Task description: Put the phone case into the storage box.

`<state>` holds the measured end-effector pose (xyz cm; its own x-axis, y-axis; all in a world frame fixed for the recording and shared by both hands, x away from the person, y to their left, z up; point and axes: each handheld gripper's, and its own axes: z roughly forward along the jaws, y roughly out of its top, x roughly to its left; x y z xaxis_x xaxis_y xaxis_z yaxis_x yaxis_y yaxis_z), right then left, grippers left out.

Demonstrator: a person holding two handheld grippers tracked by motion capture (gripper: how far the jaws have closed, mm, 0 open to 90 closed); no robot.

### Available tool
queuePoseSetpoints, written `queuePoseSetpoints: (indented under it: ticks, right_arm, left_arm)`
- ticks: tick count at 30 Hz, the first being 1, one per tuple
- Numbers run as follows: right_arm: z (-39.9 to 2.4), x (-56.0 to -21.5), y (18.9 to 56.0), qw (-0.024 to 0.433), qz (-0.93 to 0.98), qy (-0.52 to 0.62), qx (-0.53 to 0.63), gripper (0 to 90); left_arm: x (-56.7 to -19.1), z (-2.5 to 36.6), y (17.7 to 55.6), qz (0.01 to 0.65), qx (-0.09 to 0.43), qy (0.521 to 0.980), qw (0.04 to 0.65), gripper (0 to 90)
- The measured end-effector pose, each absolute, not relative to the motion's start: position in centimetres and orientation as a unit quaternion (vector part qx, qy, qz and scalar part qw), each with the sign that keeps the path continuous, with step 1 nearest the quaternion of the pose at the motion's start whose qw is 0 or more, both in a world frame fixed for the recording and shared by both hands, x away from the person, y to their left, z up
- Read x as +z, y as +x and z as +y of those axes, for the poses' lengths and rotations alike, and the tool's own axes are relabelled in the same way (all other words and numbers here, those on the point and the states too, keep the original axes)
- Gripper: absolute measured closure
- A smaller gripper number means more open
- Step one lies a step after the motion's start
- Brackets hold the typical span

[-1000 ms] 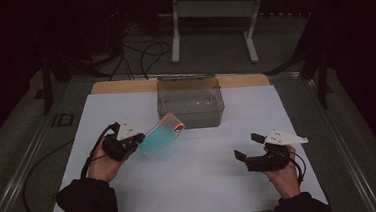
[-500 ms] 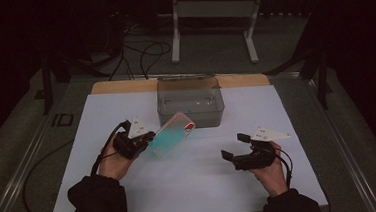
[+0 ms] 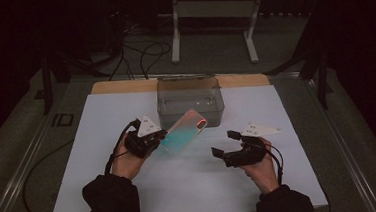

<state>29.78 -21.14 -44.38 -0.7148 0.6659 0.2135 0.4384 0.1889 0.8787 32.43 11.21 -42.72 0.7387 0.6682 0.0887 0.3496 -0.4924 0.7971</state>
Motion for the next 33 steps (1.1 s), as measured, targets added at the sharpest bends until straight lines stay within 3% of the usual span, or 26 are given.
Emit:
queuePoseSetpoints:
  ticks: [12, 22, 27, 33]
  right_arm:
    - [-19.1, -43.9, 30.5, 0.088, 0.764, 0.366, 0.524, 8.5]
    - [-17.8, -43.2, 31.1, 0.068, 0.745, 0.390, 0.536, 15.2]
    - [-17.4, -43.5, 31.4, 0.044, 0.739, 0.400, 0.541, 26.8]
    - [-17.1, -43.9, 31.7, 0.020, 0.729, 0.413, 0.546, 34.8]
  left_arm:
    - [-42.8, 10.6, 32.0, 0.314, 0.193, 0.824, 0.430, 89.4]
    - [-42.8, 9.7, 31.5, 0.321, 0.194, 0.809, 0.453, 89.4]
    - [-42.7, 9.4, 31.2, 0.323, 0.198, 0.800, 0.466, 89.4]
    - [-42.8, 8.9, 31.0, 0.318, 0.202, 0.799, 0.469, 89.5]
